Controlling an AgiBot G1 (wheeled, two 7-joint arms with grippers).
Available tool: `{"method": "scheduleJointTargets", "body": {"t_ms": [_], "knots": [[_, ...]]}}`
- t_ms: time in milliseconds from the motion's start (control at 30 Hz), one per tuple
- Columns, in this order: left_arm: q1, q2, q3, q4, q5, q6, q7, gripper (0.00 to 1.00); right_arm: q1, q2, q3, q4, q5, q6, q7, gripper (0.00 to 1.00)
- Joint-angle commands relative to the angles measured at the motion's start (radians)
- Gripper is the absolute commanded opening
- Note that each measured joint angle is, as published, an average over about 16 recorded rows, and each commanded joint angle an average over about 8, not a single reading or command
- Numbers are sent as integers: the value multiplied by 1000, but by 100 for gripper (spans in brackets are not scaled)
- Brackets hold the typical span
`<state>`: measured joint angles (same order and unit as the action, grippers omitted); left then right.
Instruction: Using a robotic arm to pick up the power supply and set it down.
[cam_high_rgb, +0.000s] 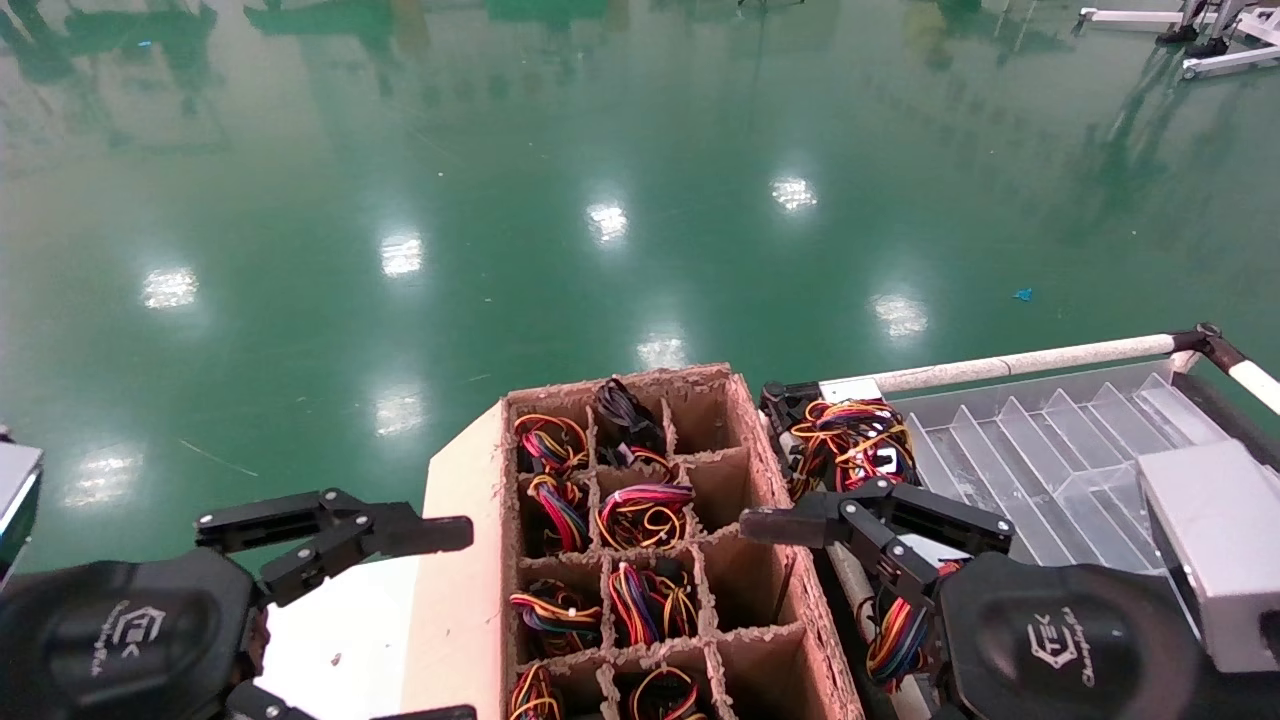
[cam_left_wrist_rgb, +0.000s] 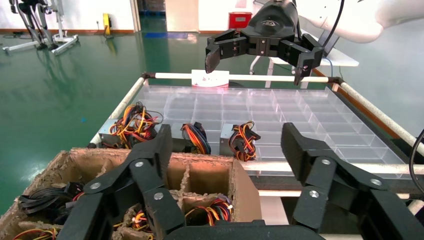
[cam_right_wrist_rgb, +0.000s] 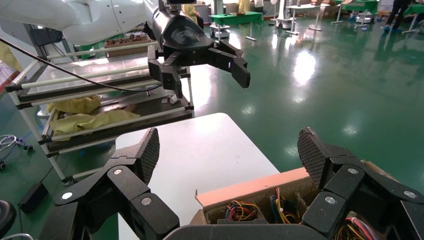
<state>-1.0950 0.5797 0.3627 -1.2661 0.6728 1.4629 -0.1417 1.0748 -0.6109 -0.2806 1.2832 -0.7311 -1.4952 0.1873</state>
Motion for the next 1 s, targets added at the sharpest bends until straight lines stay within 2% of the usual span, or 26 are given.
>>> {"method": "scheduleJointTargets", "body": {"t_ms": [33,267,533,700,767,933,967,1000], "knots": [[0,0,0,0,0,0,0,0,0,0,0,0,0,0,0,100],[0,0,0,0,0,0,0,0,-1,-8,-13,-9,-32,20,0,100],[0,0,0,0,0,0,0,0,27,-68,-85,-31,-194,117,25,100],[0,0,0,0,0,0,0,0,63,-132,-142,-72,-286,149,48,98],[0,0,0,0,0,0,0,0,79,-160,-163,-99,-316,153,51,83],[0,0,0,0,0,0,0,0,120,-227,-210,-180,-387,160,40,22],[0,0,0,0,0,0,0,0,128,-239,-218,-196,-404,164,37,11],[0,0,0,0,0,0,0,0,136,-250,-227,-212,-422,170,33,5]]}}
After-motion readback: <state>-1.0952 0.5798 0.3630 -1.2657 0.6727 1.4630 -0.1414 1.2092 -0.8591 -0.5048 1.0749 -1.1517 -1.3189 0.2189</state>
